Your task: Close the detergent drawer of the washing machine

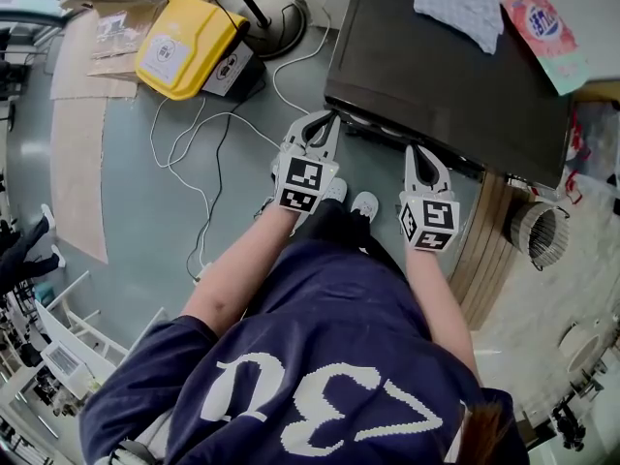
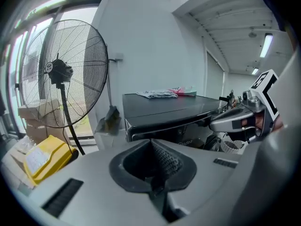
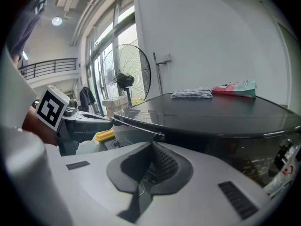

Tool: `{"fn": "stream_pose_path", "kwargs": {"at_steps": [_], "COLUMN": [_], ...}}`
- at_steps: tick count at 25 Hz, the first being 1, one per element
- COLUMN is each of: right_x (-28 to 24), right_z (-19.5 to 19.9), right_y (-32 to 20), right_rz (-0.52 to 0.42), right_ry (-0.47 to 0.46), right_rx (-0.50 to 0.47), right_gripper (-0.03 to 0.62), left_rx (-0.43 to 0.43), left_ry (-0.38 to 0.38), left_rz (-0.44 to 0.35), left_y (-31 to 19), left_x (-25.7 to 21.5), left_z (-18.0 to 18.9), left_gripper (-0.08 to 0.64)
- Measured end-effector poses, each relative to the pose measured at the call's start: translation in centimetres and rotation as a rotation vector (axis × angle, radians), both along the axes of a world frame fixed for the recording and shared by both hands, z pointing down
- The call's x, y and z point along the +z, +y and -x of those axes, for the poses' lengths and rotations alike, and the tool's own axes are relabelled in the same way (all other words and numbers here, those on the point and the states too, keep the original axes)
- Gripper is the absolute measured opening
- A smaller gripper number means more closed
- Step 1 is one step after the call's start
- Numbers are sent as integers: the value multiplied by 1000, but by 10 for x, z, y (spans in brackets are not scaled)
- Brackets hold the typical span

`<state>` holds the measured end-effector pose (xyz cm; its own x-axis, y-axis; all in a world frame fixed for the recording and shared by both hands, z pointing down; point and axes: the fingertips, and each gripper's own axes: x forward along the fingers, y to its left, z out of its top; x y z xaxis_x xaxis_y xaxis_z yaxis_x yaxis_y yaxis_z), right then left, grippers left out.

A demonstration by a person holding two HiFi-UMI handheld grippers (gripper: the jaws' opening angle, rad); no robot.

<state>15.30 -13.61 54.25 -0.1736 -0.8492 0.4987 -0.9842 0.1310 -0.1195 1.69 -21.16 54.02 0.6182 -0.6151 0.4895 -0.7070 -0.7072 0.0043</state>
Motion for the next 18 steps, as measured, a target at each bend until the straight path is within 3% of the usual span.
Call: {"fn": "stream_pose_path", "kwargs": {"at_steps": [8, 14, 18], "right_x": [3, 3, 3], "right_z": [-2, -8, -8], "right_y": [-3, -15, -14], "right_rz": [-6, -10, -9], "right_ry": [-5, -56, -47], "right_rx": [22, 98, 69], "right_gripper": [15, 15, 15], "left_rx": [-10, -34, -27], "left_ry": [9, 15, 18], "left_rz": [0, -8, -27], "left_y": [-4, -16, -14], "left_x": [1, 2, 1], "left_z": [-2, -8, -8], "left_gripper": [20, 20, 20]}}
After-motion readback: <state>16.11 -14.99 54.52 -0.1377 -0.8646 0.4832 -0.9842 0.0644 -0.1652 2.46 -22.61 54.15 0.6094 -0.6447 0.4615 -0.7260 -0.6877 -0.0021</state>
